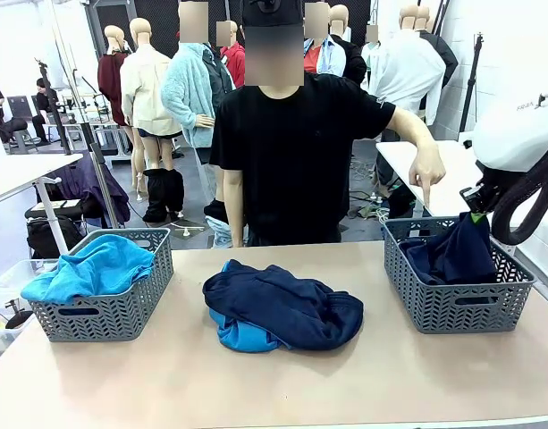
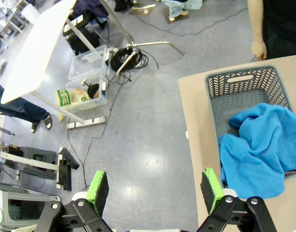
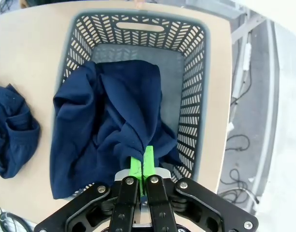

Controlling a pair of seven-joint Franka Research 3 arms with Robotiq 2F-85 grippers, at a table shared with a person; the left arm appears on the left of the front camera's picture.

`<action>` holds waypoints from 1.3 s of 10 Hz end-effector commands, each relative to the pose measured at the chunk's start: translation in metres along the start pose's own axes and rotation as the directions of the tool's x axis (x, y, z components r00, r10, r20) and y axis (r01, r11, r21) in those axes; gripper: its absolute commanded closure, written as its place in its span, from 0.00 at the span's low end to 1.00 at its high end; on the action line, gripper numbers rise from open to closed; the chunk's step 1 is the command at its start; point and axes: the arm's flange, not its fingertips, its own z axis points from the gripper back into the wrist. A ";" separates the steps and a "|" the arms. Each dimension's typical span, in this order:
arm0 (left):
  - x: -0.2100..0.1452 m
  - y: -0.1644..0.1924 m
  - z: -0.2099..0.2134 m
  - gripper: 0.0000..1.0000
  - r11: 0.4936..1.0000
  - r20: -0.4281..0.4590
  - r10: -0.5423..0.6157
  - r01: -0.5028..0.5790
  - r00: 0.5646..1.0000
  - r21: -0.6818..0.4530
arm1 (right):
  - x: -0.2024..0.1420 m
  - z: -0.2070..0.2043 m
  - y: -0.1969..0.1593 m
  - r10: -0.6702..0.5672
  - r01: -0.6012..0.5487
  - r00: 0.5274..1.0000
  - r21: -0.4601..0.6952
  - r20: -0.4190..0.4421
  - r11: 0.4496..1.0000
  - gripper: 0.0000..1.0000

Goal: Sort the tops and bottoms.
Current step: Sort the clothes according to human instructions.

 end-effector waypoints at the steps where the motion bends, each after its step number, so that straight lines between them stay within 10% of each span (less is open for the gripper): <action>1: 0.001 -0.001 0.000 0.00 1.000 -0.003 0.010 -0.010 1.000 0.007 | 0.000 0.000 0.000 0.000 0.000 1.000 0.000 0.000 1.000 1.00; 8: 0.001 -0.001 0.000 0.00 1.000 -0.003 0.010 -0.010 1.000 0.007 | 0.030 -0.102 -0.003 -0.003 0.024 0.981 0.108 -0.192 0.994 1.00; 13: 0.001 -0.001 0.000 0.00 1.000 -0.003 0.010 -0.010 1.000 0.007 | 0.032 -0.080 0.002 0.021 -0.007 0.983 0.074 -0.181 0.997 0.12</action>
